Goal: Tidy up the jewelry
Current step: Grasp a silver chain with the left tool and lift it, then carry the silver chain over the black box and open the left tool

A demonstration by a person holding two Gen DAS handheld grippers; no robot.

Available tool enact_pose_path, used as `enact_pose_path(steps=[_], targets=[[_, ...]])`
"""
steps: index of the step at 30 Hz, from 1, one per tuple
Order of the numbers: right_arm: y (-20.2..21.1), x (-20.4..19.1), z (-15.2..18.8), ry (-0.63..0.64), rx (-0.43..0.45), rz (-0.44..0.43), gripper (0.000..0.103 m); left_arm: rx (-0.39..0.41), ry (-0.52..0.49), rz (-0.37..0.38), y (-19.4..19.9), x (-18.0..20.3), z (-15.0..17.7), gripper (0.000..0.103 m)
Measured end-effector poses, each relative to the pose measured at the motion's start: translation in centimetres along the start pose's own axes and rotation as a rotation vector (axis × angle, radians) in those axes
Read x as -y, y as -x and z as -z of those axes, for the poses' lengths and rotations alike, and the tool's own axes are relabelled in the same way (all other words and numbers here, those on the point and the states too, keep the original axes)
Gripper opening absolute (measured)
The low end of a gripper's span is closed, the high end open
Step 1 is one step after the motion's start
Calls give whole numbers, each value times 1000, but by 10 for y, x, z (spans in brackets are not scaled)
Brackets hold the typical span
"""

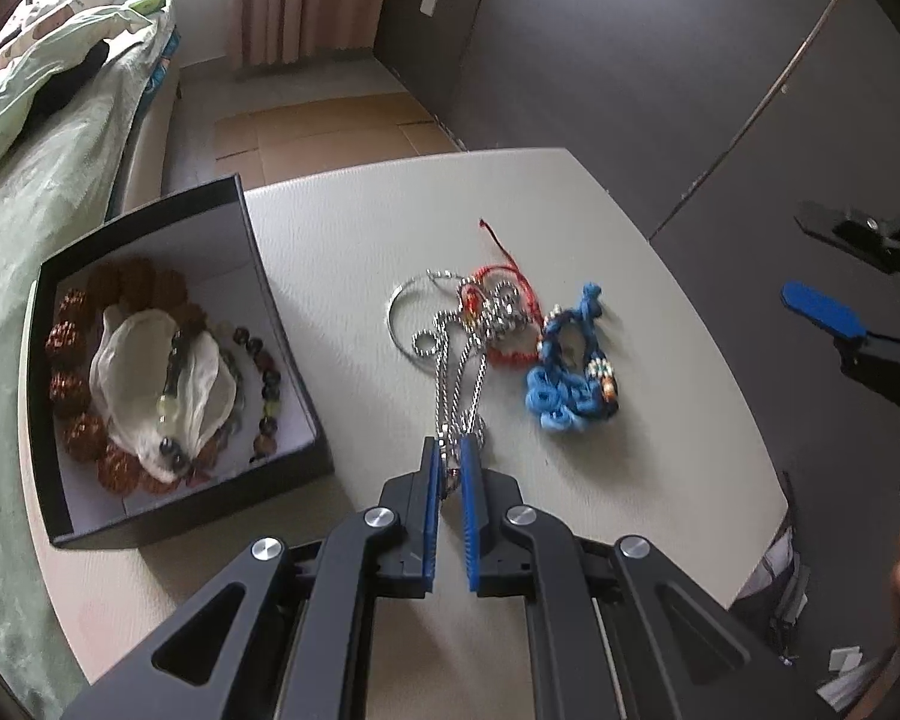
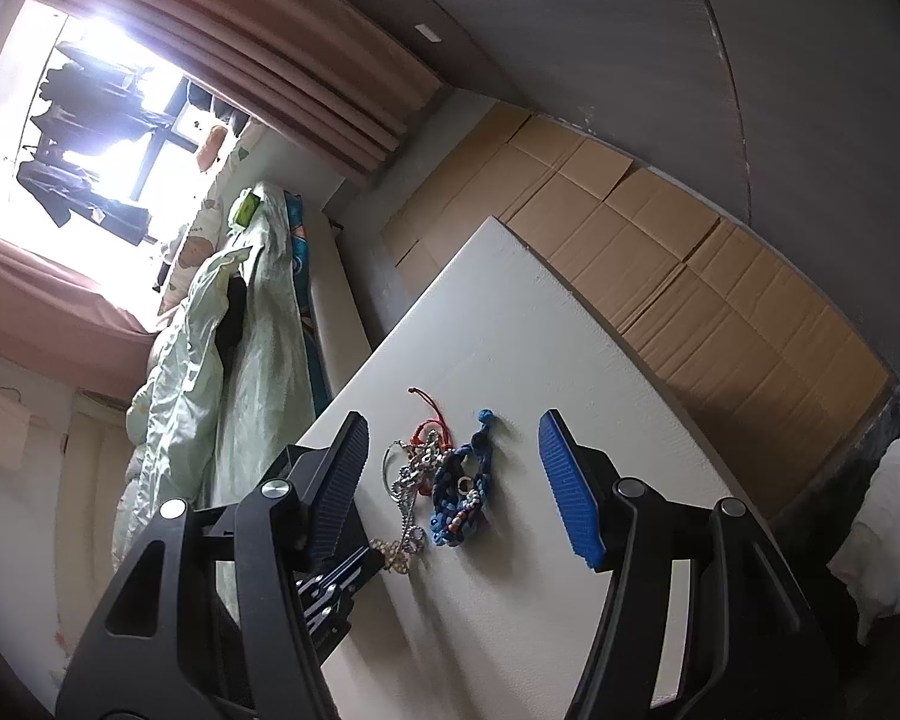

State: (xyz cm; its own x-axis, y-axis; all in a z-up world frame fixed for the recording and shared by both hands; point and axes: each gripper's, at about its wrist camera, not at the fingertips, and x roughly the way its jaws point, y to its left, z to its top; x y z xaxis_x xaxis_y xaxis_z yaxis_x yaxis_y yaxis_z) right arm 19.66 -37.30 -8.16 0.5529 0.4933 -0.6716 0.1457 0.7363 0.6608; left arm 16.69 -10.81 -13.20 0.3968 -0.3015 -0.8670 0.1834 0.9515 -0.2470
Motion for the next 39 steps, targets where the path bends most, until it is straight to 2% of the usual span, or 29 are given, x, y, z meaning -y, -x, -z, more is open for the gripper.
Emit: enact_pose_path(steps=[4,15,22,26,32,39], targets=[[0,1,1,5,0,11,60,-28,-17,-7,2,2,5,5],[0,1,2,22,1,28,60,-23,-3,-3,3,0,6,5],[2,5,1,21,4,31,60,65,18,-24,6,-4,1,4],[1,6,1,24,2,30,60,121,40,-2,16,-6,-4,4],[-6,0,4,54,-26,34,60,212,56,12,47,-11,-12,4],[-30,-14,16,110,-90,87,60,265,108,26,78,-33,-17,4]])
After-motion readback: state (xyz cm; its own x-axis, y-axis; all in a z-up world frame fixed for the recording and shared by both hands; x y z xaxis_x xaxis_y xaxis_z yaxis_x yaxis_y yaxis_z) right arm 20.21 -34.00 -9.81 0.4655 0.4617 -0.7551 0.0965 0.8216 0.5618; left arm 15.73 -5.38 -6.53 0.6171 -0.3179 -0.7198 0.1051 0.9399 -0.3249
